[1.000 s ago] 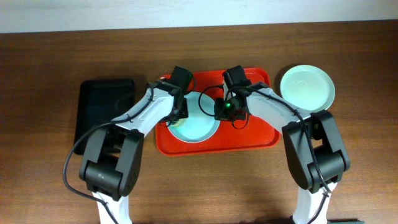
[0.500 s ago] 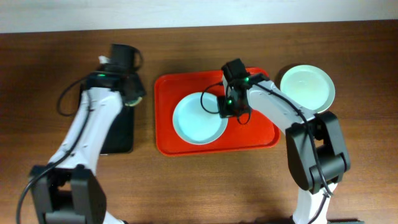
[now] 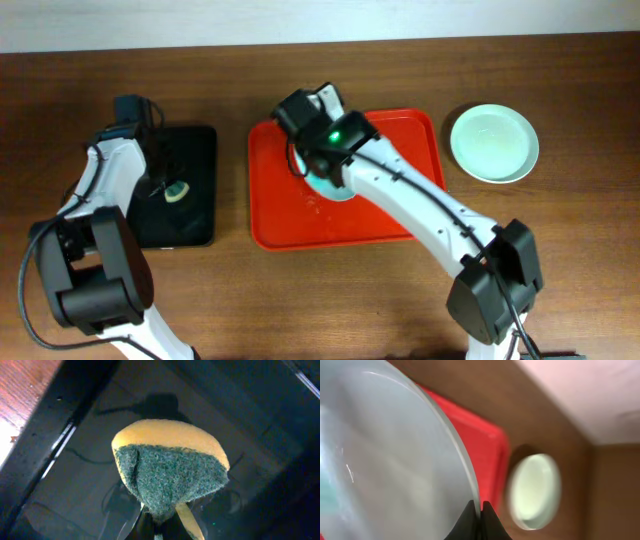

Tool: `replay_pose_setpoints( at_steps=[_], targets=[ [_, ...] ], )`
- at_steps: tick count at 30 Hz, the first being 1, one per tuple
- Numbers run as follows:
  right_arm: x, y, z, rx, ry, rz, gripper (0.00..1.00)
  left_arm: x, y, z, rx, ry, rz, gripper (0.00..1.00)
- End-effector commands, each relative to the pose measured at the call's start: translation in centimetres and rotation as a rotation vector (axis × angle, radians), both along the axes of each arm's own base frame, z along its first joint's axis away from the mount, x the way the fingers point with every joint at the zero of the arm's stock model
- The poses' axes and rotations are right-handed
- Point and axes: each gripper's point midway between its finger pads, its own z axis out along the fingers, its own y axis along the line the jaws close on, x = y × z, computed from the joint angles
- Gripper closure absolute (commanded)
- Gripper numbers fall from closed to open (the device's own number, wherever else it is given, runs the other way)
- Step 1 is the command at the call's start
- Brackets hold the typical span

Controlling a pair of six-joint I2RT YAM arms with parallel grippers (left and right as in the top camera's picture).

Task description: Clean dirty plates on tray and stack at the side

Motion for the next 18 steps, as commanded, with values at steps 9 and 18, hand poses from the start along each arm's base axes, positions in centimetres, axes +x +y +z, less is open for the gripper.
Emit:
replay_pose_setpoints(
  at_steps=[9, 18],
  targets=[
    [-2.4, 2.1, 12.1, -0.615, -0.363, 0.063, 0.96, 1.6, -0.3, 2.6, -0.101, -0.072, -0.027, 0.14],
    [-3.5, 5.1, 14.9, -0.736, -0.394, 0.095, 0.96, 1.8, -0.4, 7.4, -0.094, -0.136, -0.033, 0.01]
  ],
)
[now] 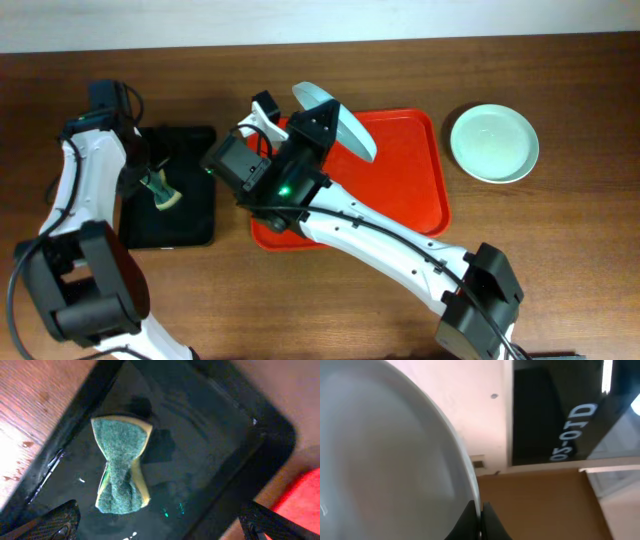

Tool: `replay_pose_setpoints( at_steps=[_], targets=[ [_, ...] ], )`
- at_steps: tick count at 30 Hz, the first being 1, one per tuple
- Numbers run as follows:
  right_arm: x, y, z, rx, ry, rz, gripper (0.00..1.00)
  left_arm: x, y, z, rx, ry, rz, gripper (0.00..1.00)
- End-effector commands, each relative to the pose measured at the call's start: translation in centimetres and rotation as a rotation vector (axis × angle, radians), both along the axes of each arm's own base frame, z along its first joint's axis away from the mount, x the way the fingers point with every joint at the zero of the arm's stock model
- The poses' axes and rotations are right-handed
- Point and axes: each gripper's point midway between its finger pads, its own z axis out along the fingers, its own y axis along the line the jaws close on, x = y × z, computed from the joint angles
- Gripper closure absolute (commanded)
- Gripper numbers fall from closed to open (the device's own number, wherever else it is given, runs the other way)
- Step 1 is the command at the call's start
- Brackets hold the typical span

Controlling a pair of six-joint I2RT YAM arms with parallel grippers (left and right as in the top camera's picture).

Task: Clean dirty plates on tray and stack at the side
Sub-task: 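Lift the last plate with the right gripper and stack it right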

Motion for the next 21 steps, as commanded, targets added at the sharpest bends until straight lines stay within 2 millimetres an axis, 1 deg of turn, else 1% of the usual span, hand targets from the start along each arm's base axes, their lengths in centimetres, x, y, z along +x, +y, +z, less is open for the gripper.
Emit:
replay_pose_setpoints(
  at_steps=[1, 3, 4, 6, 7, 8, 9, 10, 11, 12, 13, 14, 15, 16, 17, 18, 20, 21],
  targets=[
    [-0.8, 0.8, 2.4, -0.001, -0.020, 0.020, 0.96, 0.5, 0.0, 2.0, -0.003, -0.051, -0.010, 0.00],
    [-0.2, 2.1, 0.4, 0.103, 0.039, 0.111, 0.96, 0.5, 0.0, 2.0, -0.002, -0.052, -0.010, 0.00],
    [0.1, 3.2, -1.7, 0.157, 0.139, 0.187, 0.96, 0.5, 0.0, 2.0, -0.002, -0.052, -0.010, 0.01],
    [-0.3, 4.9, -6.3, 0.220, 0.397, 0.330, 0.96, 0.5, 0.0, 2.0, -0.002, -0.052, -0.010, 0.01],
    [-0.4, 5.0, -7.3, 0.257, 0.447, 0.347, 0.96, 0.5, 0.0, 2.0, -0.002, -0.052, -0.010, 0.01],
    [-0.1, 4.4, -7.3, 0.306, 0.427, 0.311, 0.96, 0.5, 0.0, 2.0, -0.002, -0.052, -0.010, 0.01],
    [0.3, 3.3, -6.7, 0.339, 0.370, 0.257, 0.96, 0.5, 0.0, 2.0, -0.002, -0.052, -0.010, 0.01],
    [1.1, 1.3, -5.5, 0.431, 0.256, 0.160, 0.96, 0.5, 0.0, 2.0, -0.002, -0.052, -0.010, 0.01],
    [1.5, 0.5, -5.5, 0.509, 0.230, 0.126, 0.96, 0.5, 0.0, 2.0, -0.002, -0.052, -0.010, 0.01],
    [2.2, -0.2, -6.9, 0.641, 0.274, 0.099, 0.96, 0.5, 0.0, 2.0, -0.002, -0.052, -0.010, 0.01],
    [2.5, -0.6, -8.3, 0.715, 0.353, 0.094, 0.96, 0.5, 0.0, 2.0, -0.002, -0.052, -0.010, 0.01],
    [2.8, -1.0, -9.7, 0.787, 0.444, 0.091, 0.96, 0.5, 0.0, 2.0, -0.002, -0.052, -0.010, 0.01],
    [3.1, -1.9, -11.5, 0.894, 0.559, 0.074, 0.96, 0.5, 0.0, 2.0, -0.002, -0.052, -0.010, 0.01],
    [3.7, -3.7, -12.8, 1.044, 0.623, 0.011, 0.96, 0.5, 0.0, 2.0, -0.002, -0.052, -0.010, 0.01],
    [4.4, -5.6, -13.6, 1.176, 0.645, -0.056, 0.96, 0.5, 0.0, 2.0, -0.002, -0.052, -0.010, 0.01],
    [5.3, -8.3, -14.3, 1.321, 0.657, -0.137, 0.96, 0.5, 0.0, 2.0, -0.002, -0.052, -0.010, 0.01],
    [6.4, -13.8, -15.4, 1.504, 0.651, -0.254, 0.96, 0.5, 0.0, 2.0, -0.002, -0.052, -0.010, 0.01],
    [6.6, -16.3, -15.9, 1.549, 0.635, -0.302, 0.96, 0.5, 0.0, 2.0, -0.002, -0.052, -0.010, 0.01]
  ],
)
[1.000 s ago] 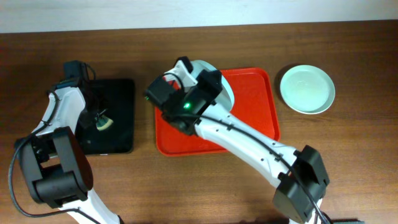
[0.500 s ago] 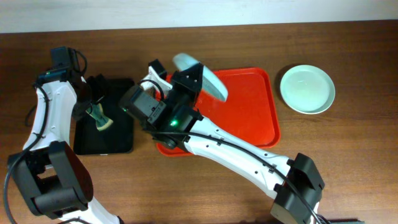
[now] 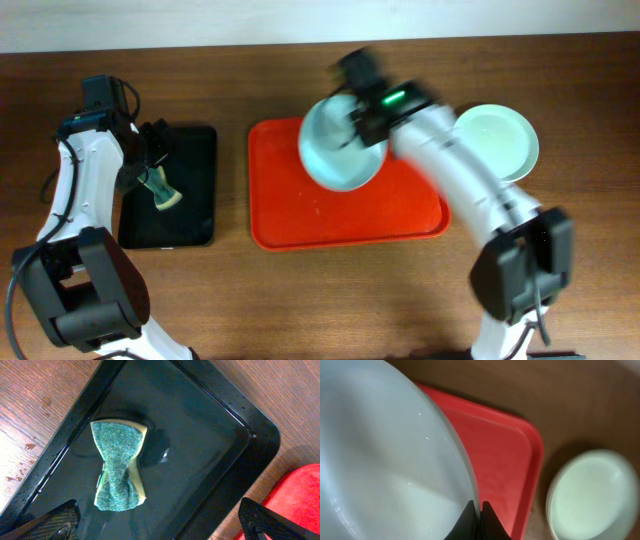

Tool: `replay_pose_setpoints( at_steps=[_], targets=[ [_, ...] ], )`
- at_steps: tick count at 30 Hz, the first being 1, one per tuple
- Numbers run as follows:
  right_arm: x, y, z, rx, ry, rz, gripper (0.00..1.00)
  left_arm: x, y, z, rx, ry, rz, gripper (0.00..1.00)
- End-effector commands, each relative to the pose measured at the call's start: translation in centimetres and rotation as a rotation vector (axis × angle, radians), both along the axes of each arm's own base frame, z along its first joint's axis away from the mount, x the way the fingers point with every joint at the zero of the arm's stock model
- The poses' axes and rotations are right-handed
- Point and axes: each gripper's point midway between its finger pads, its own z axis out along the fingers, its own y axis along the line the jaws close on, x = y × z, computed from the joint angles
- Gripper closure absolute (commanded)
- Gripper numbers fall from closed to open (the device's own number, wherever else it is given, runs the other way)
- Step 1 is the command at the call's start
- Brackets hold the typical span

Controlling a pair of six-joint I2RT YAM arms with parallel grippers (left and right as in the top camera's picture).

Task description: Clean dirty plates on tray and stack at the side

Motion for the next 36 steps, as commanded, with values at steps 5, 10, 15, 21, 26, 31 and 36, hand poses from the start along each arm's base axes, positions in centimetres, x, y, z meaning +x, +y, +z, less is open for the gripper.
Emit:
replay_pose_setpoints(
  at_steps=[5, 10, 15, 21, 26, 31, 36],
  targets=[
    [-2.3, -18.9, -4.5, 0.407, 0.150, -0.531, 0.96, 0.3, 0.1, 1.0, 0.000, -0.028, -0.008, 0.01],
    [-4.0, -26.4, -6.5, 0.611, 0.081, -0.702, 0.96, 0.3, 0.1, 1.0, 0.000, -0.028, -0.008, 0.01],
    [-5.0, -30.2, -7.8, 0.621, 0.019, -0.782, 0.96, 0.3, 0.1, 1.0, 0.000, -0.028, -0.008, 0.01],
    [-5.3, -31.1, -8.9, 0.558, 0.008, -0.804, 0.73, 0.3, 0.1, 1.0, 0.000, -0.028, -0.008, 0.01],
    [-4.5, -29.1, -8.7, 0.561, 0.021, -0.752, 0.33, 0.3, 0.1, 1.0, 0.000, -0.028, -0.008, 0.01],
    [-5.5, -27.3, -5.2, 0.561, 0.014, -0.740, 0.01, 0.3, 0.1, 1.0, 0.000, -0.028, -0.008, 0.01],
    [-10.4, -24.3, 0.3, 0.553, 0.054, -0.713, 0.01, 0.3, 0.1, 1.0, 0.000, -0.028, -0.008, 0.01]
  ],
)
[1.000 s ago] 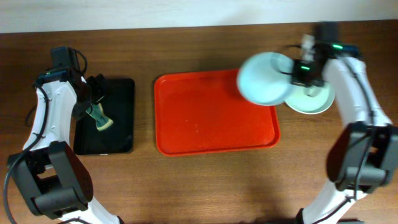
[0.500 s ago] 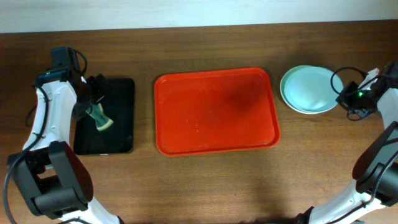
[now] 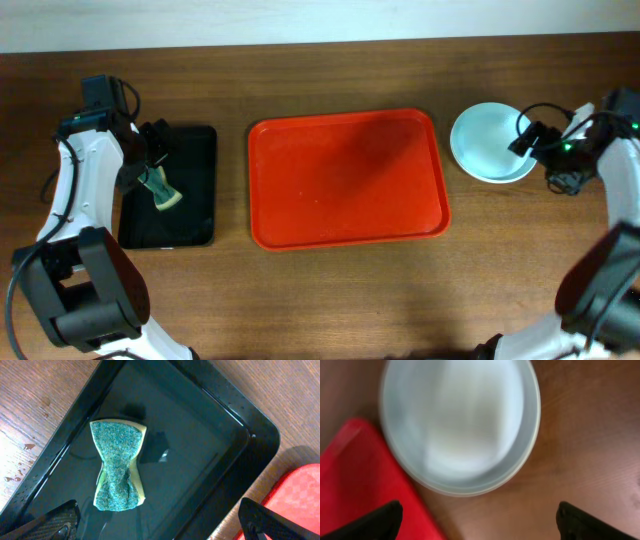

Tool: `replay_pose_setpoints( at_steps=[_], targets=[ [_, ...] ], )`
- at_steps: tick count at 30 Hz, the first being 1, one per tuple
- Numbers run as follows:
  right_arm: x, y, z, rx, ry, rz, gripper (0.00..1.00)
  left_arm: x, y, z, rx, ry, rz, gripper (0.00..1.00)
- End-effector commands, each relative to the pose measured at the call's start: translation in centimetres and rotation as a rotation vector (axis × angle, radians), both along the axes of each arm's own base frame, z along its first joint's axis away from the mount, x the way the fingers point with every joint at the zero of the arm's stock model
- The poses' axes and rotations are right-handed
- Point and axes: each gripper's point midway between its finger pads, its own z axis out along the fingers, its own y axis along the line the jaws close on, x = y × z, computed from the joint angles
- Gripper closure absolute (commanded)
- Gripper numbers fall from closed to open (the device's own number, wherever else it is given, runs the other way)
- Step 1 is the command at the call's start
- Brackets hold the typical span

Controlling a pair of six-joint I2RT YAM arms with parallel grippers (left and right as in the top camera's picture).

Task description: Clean dirty plates on tray and stack at the side

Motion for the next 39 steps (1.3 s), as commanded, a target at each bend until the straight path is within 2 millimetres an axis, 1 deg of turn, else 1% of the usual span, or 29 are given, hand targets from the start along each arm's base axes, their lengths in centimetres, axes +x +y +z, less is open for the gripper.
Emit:
replay_pose_setpoints(
  at_steps=[1, 4, 5, 6, 7, 9, 11, 13, 15, 18, 22, 24, 27, 29, 31, 32, 34, 36, 37, 39],
  targets=[
    [-3.1, 2.4, 5.2, -0.043, -0.041, 0.074, 0.01, 0.3, 0.1, 1.0, 0.003, -0.028, -0.008, 0.01],
    [-5.6, 5.8, 7.4, -0.083, -0.065, 0.213, 0.01, 0.3, 0.1, 1.0, 0.003, -0.028, -0.008, 0.01],
    [-6.7, 7.4, 7.9, -0.091, -0.076, 0.255, 0.01, 0.3, 0.1, 1.0, 0.003, -0.028, -0.008, 0.01],
    [-7.8, 8.9, 8.3, -0.094, -0.088, 0.287, 0.01, 0.3, 0.1, 1.0, 0.003, -0.028, -0.008, 0.01],
    [-8.4, 9.7, 8.5, -0.097, -0.098, 0.308, 0.01, 0.3, 0.1, 1.0, 0.003, -0.028, -0.008, 0.01],
    [-10.7, 12.8, 8.9, -0.110, -0.142, 0.387, 0.01, 0.3, 0.1, 1.0, 0.003, -0.028, -0.008, 0.01],
    [-12.8, 15.1, 9.2, -0.116, -0.174, 0.459, 0.01, 0.3, 0.1, 1.0, 0.003, -0.028, -0.008, 0.01],
    [-13.7, 16.1, 9.8, -0.124, -0.203, 0.495, 0.01, 0.3, 0.1, 1.0, 0.003, -0.028, -0.008, 0.01],
    [-14.1, 16.6, 10.5, -0.134, -0.236, 0.515, 0.01, 0.3, 0.1, 1.0, 0.003, -0.028, -0.008, 0.01],
    [-14.1, 16.6, 10.5, -0.134, -0.236, 0.515, 0.01, 0.3, 0.1, 1.0, 0.003, -0.028, -0.008, 0.01],
    [-13.8, 16.6, 9.8, -0.124, -0.207, 0.516, 0.01, 0.3, 0.1, 1.0, 0.003, -0.028, -0.008, 0.01],
    [-13.5, 16.2, 9.0, -0.131, -0.170, 0.510, 0.01, 0.3, 0.1, 1.0, 0.003, -0.028, -0.008, 0.01],
    [-13.9, 16.2, 8.1, -0.119, -0.136, 0.512, 0.01, 0.3, 0.1, 1.0, 0.003, -0.028, -0.008, 0.01],
    [-14.0, 16.4, 8.3, -0.126, -0.178, 0.513, 0.01, 0.3, 0.1, 1.0, 0.003, -0.028, -0.008, 0.01],
    [-13.6, 17.0, 9.2, -0.140, -0.293, 0.529, 0.01, 0.3, 0.1, 1.0, 0.003, -0.028, -0.008, 0.01],
    [-13.5, 17.4, 9.9, -0.165, -0.382, 0.538, 0.01, 0.3, 0.1, 1.0, 0.003, -0.028, -0.008, 0.01],
    [-14.1, 18.0, 11.2, -0.219, -0.549, 0.552, 0.01, 0.3, 0.1, 1.0, 0.003, -0.028, -0.008, 0.01],
    [-15.1, 18.6, 12.7, -0.279, -0.754, 0.559, 0.01, 0.3, 0.1, 1.0, 0.003, -0.028, -0.008, 0.01],
    [-15.5, 18.8, 13.0, -0.305, -0.831, 0.562, 0.01, 0.3, 0.1, 1.0, 0.003, -0.028, -0.008, 0.01],
    [-16.3, 18.8, 13.1, -0.360, -0.939, 0.569, 0.01, 0.3, 0.1, 1.0, 0.003, -0.028, -0.008, 0.01]
  ],
)
